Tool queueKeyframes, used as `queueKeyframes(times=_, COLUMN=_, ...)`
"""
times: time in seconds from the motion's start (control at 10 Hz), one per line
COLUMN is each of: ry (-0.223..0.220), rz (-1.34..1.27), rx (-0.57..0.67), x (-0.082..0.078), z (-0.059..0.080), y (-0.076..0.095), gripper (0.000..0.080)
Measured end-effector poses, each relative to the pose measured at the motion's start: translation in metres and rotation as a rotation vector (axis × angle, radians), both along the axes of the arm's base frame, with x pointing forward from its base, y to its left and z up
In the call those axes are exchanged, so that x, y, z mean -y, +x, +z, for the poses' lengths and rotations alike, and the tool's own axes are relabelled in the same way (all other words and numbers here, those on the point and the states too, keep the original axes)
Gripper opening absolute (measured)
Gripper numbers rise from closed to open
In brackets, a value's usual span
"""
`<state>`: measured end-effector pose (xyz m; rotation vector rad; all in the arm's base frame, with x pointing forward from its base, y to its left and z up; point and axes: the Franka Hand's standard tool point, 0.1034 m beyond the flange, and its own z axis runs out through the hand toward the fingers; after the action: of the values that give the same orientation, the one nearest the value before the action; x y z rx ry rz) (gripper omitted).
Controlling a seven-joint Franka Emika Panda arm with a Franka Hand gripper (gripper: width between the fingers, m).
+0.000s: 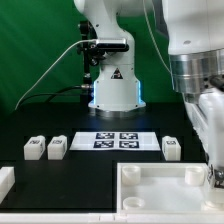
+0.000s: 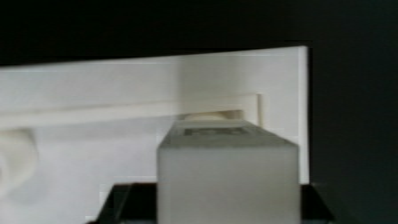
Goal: Assemble one leg
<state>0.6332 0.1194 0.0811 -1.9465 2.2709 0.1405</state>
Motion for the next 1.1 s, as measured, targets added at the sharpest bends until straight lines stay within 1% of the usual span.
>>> queueKeyframes(times=0.1, ry=0.036, rz=-0.260, rx=0.006, x=-0.003, z=-0.001, y=0.001, gripper=0.0294)
queueKeyframes(times=0.2, ry=0.067, rz=-0.427, rx=0.083, x=-0.006, z=-0.001, y=0.000, gripper=0.0294)
queueKeyframes(times=0.3, ry=0.054, rz=-0.324, rx=0.088, x=-0.007, z=-0.001, y=-0.002, gripper=0.0294)
queueKeyframes(times=0.4, ry=0.050, rz=-0.296, rx=0.090, x=-0.007, z=-0.002, y=-0.002, gripper=0.0389)
queueKeyframes(times=0.5, ry=0.053, rz=-0.184, rx=0.054, x=-0.013, z=-0.001, y=-0.008, gripper=0.0528)
queueKeyframes(times=0.6, ry=0.027, rz=0.029, rx=0.050, x=-0.017, z=0.002, y=-0.008, gripper=0.0612)
queueKeyframes(times=0.7, ry=-0.015, rz=0.269, rx=0.034, x=-0.021, z=0.005, y=-0.008, gripper=0.0642)
queueKeyframes(times=0.8, ry=-0.042, rz=0.486, rx=0.092, x=-0.018, z=0.005, y=-0.003, gripper=0.0647)
queueKeyframes(times=0.9, ry=-0.050, rz=0.587, rx=0.106, x=-0.016, z=0.004, y=-0.004, gripper=0.0647)
queueKeyframes(times=1.1, ry=-0.075, rz=0.918, rx=0.154, x=-0.011, z=0.003, y=-0.003, gripper=0.0649)
